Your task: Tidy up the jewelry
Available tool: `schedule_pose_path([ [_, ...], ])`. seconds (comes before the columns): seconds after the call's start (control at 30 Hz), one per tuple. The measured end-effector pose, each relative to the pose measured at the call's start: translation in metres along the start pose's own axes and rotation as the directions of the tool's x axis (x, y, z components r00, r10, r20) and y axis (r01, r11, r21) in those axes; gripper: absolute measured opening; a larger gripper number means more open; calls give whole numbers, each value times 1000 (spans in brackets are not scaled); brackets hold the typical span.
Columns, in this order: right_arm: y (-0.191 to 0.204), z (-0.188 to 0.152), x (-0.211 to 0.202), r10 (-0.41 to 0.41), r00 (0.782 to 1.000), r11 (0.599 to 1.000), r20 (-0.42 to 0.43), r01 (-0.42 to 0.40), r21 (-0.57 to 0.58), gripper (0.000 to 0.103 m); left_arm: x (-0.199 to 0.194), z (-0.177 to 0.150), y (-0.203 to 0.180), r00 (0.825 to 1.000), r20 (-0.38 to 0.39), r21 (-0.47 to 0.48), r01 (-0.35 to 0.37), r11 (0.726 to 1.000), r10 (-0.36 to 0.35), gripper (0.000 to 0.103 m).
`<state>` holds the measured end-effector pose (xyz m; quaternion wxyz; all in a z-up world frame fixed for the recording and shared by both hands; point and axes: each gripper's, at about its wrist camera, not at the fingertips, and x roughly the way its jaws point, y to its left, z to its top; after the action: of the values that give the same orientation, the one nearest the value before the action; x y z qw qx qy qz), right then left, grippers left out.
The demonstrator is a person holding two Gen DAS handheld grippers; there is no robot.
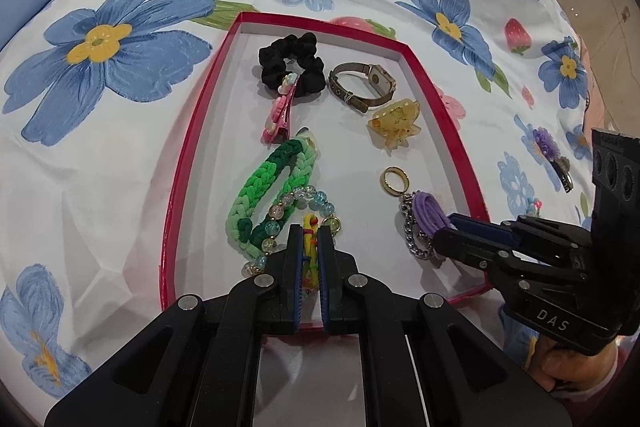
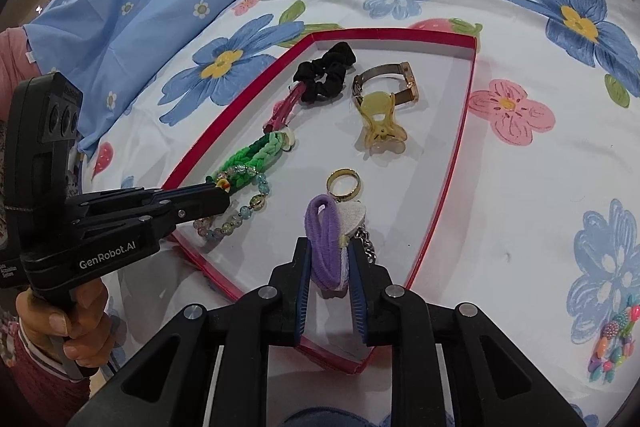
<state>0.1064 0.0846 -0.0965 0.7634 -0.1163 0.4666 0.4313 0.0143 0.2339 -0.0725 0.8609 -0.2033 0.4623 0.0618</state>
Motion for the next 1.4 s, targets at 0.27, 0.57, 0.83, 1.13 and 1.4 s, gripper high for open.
schedule_pose_path([
  [0.27,-2,1,-1,10,1000,1000,9,-10,9,25,4,-1,2,1000,-12,-12,-8,1000,8,12],
  [0.57,-4,1,-5,22,999,999,26,-22,27,32,3,-2,1,1000,-11,-11,-17,1000,16,24],
  [0.83,-8,1,-15,21,998,999,52,-24,43,34,-4,-3,-2,1000,-4,-5,-16,1000,16,25],
  [1.13,-15,-2,-36,28,993,996,116,-37,76,37,-24,-10,-4,1000,27,-4,-6,1000,6,35],
  [1.4,-23,-16,-56,61,974,988,220,-90,122,48,-55,-32,5,993,114,-76,-2,997,11,75],
])
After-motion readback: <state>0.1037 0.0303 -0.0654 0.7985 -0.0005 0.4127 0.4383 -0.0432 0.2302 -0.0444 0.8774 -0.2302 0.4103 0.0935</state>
